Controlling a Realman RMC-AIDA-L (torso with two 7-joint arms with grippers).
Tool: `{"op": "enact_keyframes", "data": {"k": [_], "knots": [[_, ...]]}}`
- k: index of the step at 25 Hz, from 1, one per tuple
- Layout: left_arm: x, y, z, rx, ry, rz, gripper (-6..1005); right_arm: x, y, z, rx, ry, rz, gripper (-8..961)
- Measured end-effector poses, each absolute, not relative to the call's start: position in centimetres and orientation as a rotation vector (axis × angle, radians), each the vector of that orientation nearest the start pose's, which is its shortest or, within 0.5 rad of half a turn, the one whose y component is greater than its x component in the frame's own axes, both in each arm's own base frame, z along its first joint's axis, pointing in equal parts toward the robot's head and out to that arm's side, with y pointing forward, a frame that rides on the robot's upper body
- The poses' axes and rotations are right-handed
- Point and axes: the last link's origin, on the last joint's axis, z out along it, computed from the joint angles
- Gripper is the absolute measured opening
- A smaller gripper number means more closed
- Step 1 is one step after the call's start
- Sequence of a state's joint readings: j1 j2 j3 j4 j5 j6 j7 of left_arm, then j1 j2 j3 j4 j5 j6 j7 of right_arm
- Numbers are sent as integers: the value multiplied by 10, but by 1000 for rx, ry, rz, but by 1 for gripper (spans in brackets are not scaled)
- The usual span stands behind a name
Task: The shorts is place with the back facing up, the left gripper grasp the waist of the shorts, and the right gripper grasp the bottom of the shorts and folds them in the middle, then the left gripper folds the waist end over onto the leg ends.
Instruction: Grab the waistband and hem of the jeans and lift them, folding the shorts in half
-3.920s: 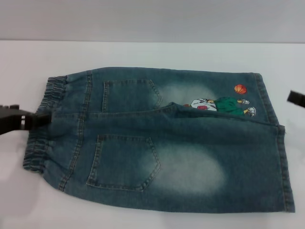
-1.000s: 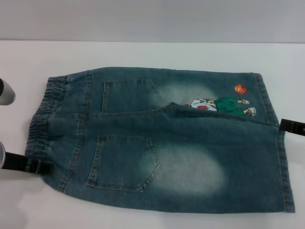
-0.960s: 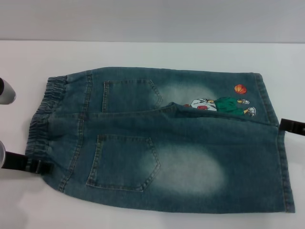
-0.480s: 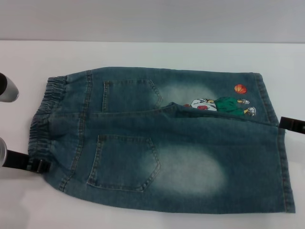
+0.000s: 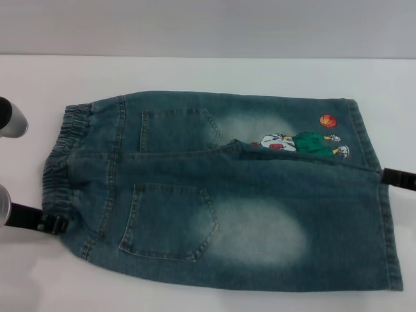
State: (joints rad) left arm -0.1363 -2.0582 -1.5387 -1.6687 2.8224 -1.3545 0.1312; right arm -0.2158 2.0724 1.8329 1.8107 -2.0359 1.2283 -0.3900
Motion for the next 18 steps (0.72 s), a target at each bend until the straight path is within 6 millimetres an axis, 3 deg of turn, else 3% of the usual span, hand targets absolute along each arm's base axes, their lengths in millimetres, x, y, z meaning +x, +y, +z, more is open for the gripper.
{"op": "enact_keyframes", "data": {"k": [4, 18], "knots": [[-258, 290, 24, -2028, -1263, 418, 418, 262, 235, 74, -1992, 1553, 423, 732], [-252, 293, 23, -2042, -1246, 411, 144, 271, 218, 66, -1995, 1696, 310, 731]]}}
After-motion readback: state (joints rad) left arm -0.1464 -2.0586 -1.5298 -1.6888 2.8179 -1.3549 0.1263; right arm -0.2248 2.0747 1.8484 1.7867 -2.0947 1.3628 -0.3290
